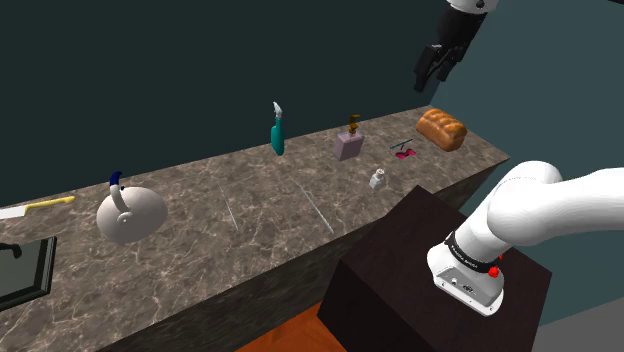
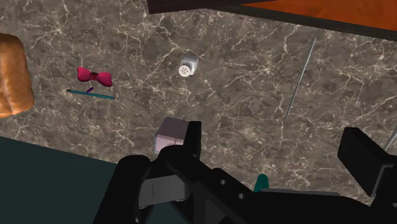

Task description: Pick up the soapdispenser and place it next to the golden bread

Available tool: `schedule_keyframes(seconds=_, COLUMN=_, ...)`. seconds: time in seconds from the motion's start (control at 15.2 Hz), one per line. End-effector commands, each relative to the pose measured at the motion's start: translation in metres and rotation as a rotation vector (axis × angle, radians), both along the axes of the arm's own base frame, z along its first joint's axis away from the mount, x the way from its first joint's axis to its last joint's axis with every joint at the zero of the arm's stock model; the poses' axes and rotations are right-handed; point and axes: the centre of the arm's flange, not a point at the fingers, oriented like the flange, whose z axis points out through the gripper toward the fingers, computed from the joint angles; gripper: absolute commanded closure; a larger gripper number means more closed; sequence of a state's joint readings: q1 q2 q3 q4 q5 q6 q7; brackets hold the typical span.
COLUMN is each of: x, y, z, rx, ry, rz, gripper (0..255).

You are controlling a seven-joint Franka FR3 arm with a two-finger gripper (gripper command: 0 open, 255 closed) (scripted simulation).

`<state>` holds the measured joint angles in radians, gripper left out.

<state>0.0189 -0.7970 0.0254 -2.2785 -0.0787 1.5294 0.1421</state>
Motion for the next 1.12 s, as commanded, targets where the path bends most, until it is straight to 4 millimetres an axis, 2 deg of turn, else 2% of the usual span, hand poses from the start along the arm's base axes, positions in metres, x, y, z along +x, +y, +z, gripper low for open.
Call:
schedule_keyframes(seconds=0.0, x=0.000, y=0.000, z=0.000, rx=0.000, ry=0.000, rz=0.000, gripper=0)
schedule_keyframes(seconds=1.06, x=0.093, y=-0.129, z=-0.145, rx=0.127, ry=-0.095, rz=-0.015, gripper=0)
